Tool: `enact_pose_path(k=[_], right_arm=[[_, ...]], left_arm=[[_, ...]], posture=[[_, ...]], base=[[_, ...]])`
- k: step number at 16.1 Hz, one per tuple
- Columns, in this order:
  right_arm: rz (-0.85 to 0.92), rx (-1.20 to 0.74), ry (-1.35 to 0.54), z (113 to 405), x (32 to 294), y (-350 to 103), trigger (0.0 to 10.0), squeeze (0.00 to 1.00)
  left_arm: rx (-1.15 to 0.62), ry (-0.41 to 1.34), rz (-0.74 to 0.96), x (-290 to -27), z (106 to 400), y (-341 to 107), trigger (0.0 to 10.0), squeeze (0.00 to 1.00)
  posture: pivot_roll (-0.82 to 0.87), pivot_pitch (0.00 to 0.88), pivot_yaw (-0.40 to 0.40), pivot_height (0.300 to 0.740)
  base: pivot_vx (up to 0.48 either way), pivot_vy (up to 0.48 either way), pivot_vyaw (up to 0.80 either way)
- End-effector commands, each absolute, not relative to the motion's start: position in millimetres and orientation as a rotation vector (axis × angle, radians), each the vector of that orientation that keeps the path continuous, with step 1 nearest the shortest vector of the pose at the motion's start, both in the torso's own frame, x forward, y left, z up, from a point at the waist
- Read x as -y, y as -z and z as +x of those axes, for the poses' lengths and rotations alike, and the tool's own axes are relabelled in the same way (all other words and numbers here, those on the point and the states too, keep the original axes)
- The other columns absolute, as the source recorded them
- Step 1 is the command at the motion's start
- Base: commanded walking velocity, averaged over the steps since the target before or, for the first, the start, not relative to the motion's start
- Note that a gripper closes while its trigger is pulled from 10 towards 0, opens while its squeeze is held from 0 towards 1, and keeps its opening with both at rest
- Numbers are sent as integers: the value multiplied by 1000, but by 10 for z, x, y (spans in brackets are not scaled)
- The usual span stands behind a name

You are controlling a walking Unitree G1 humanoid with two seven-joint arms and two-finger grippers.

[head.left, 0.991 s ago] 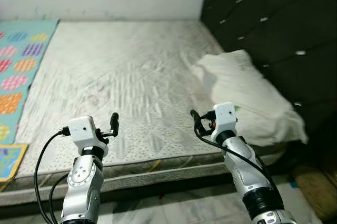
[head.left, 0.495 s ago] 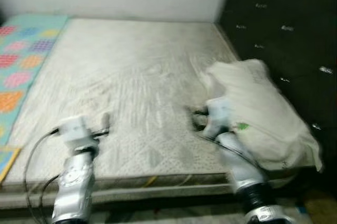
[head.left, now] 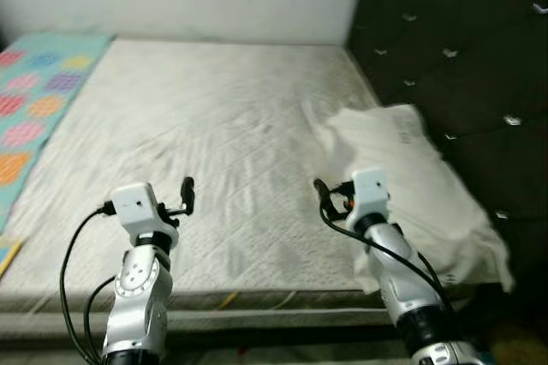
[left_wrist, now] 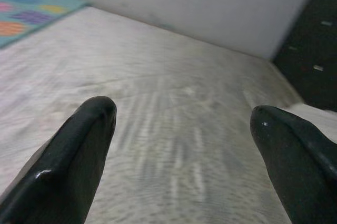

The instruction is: Clean up the room

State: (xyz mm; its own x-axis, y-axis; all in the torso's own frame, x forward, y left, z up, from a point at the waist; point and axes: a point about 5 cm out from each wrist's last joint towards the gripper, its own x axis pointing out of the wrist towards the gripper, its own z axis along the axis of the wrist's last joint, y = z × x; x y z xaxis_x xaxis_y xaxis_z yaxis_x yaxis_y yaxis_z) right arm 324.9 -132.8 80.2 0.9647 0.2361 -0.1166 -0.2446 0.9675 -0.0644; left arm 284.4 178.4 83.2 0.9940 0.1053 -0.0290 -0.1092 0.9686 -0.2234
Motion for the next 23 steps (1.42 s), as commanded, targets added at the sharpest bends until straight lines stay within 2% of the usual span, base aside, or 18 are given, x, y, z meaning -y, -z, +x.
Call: enact_pose_path(k=[1, 23], right_arm=[[-78, -90, -255, 3265, 1302, -846, 10000, 0], [-66, -97, -249, 3281, 1314, -838, 10000, 0]], left_arm=[[-31, -124, -223, -1811, 2835, -809, 10000, 0], [-41, -123, -219, -1811, 2853, -791, 10000, 0]], posture=[[-85, 11, -28, 740], [-87, 1, -29, 740]], base=[[0, 352, 475], [0, 400, 0]])
